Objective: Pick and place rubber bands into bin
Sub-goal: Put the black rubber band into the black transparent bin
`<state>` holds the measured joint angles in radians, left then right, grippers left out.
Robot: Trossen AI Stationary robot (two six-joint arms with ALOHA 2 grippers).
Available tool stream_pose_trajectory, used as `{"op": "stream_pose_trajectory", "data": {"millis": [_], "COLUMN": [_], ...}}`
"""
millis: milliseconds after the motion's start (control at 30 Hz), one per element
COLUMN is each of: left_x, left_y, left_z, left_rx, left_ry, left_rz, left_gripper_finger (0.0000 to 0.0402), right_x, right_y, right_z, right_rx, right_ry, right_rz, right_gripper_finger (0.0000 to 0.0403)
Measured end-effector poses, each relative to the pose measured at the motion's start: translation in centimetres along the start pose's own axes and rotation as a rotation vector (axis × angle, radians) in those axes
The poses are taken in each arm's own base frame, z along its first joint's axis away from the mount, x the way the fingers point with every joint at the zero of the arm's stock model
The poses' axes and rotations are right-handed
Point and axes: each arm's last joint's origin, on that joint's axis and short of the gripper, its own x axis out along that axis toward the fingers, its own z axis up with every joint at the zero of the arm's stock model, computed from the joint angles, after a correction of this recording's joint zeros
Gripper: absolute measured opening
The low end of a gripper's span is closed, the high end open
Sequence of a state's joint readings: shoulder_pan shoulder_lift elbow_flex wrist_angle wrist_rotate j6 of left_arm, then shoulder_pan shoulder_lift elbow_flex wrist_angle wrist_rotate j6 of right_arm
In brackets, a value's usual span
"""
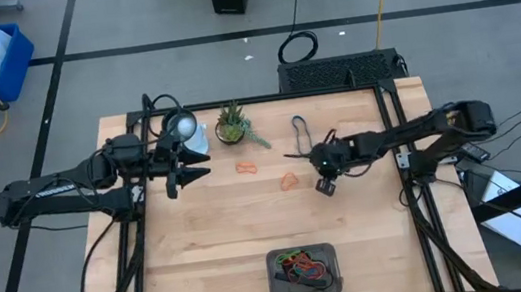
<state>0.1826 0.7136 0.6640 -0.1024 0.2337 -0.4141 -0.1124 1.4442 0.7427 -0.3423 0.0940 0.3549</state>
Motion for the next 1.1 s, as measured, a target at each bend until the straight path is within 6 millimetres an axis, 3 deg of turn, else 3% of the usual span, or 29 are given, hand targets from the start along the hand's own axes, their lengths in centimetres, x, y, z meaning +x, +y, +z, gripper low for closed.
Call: {"op": "stream_pose_trajectory", "data": {"millis": [167, 367, 533, 700, 933, 1100], "left_x": [0.0, 0.0, 0.0, 0.0, 0.0, 0.0], "left_y": [0.0, 0.0, 0.0, 0.0, 0.0, 0.0], "left_z": [0.0, 0.0, 0.0, 0.0, 0.0, 0.0], "left_rx": [-0.001, -0.003, -0.003, -0.003, -0.002, 0.0], "left_ry": [-0.001, 0.0, -0.001, 0.0, -0.001, -0.001], "left_rz": [0.0, 0.0, 0.0, 0.0, 0.0, 0.0], "left_gripper_finger": [0.023, 0.023, 0.023, 0.023, 0.023, 0.023], "right_x": [-4.5, -11.9, -17.9, -21.5, -24.8, -25.2], "right_y": [1.3, 2.5, 3.1, 3.9, 6.1, 9.3], "right_z": [1.2, 2.7, 2.5, 1.8, 2.0, 3.1], "right_rx": [-0.005, 0.002, -0.013, -0.048, -0.186, -0.277], "right_ry": [-0.199, -0.602, -0.949, -1.15, -1.09, -0.916], "right_rz": [0.1, 0.307, 0.509, 0.708, 0.794, 0.735], "right_gripper_finger": [0.0002, 0.0001, 0.0001, 0.0001, 0.0, 0.0]}}
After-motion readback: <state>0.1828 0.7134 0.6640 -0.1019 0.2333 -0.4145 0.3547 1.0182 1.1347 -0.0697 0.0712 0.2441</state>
